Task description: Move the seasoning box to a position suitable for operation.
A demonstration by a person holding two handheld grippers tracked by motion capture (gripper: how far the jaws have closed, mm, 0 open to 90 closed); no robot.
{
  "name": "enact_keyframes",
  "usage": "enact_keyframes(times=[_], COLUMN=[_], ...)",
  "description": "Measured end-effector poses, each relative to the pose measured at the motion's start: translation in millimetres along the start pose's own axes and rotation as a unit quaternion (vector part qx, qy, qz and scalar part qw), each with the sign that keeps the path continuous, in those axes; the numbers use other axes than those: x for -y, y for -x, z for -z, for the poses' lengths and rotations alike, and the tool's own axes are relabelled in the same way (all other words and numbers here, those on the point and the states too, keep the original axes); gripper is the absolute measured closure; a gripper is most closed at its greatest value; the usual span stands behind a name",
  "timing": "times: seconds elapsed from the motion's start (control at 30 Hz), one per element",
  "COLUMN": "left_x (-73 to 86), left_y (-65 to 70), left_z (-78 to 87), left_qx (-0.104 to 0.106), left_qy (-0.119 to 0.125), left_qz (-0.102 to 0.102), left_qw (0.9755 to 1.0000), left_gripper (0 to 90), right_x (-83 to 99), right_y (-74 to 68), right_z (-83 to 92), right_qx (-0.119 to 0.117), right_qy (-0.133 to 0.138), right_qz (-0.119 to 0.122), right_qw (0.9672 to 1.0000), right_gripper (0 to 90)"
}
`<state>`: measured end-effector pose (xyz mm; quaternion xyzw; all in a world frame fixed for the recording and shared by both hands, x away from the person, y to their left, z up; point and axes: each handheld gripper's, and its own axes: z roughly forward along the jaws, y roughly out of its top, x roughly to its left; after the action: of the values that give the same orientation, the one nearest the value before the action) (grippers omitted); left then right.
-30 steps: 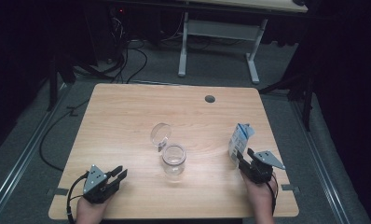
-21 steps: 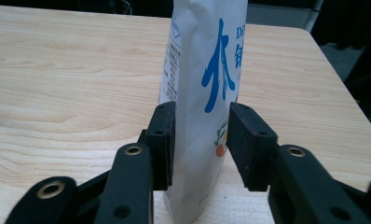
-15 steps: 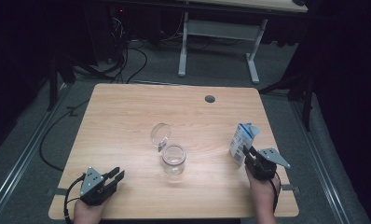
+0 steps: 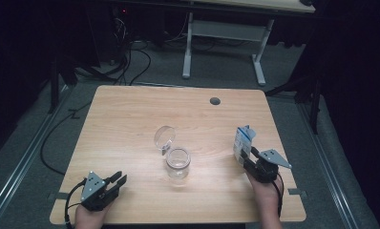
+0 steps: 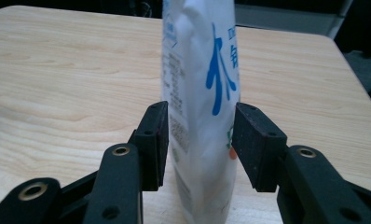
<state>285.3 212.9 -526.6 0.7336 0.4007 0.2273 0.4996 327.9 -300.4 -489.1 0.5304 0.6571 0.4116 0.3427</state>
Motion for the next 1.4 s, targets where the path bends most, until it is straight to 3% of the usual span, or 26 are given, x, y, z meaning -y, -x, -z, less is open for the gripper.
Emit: enact_keyframes(times=[0.17,0.23,0.5,0.83,1.07,1.17,1.3,1.4], left_x=[1.5,2.4,3.1,2.3,-2.9,-16.4,-24.7,-27.5], left_y=[-1.2,-1.7,-2.4,-0.4,4.5,13.4,14.1,9.6], left_z=[3.2,5.0,7.8,5.8,4.4,1.0,-3.4,-8.8], left_qx=[-0.005,-0.007,-0.01,0.002,0.025,0.026,0.04,0.064], left_qy=[0.002,0.004,0.005,0.006,0.006,0.005,0.005,0.013], left_qz=[0.002,0.004,0.004,0.0,0.001,-0.015,-0.008,0.013], left_qw=[1.0,1.0,0.9999,1.0,0.9997,0.9995,0.9992,0.9978], left_gripper=[71.3,71.3,71.1,69.7,60.7,54.9,47.9,46.9], right_x=[-2.8,-4.4,-5.1,-4.0,-3.8,-6.0,-8.5,-11.0], right_y=[1.4,0.8,1.8,4.6,6.0,5.5,5.7,2.0], right_z=[-2.1,-3.1,-1.1,1.8,3.0,2.9,3.8,6.5], right_qx=[0.001,0.003,0.01,-0.005,-0.014,-0.018,-0.029,-0.039], right_qy=[0.001,0.002,0.006,0.003,0.004,-0.001,-0.003,-0.014], right_qz=[-0.003,-0.002,0.01,0.001,-0.003,0.007,-0.002,-0.004], right_qw=[1.0,1.0,0.9999,1.0,0.9999,0.9998,0.9996,0.9991], right_gripper=[55.2,59.1,86.1,88.0,89.2,89.6,89.8,89.9])
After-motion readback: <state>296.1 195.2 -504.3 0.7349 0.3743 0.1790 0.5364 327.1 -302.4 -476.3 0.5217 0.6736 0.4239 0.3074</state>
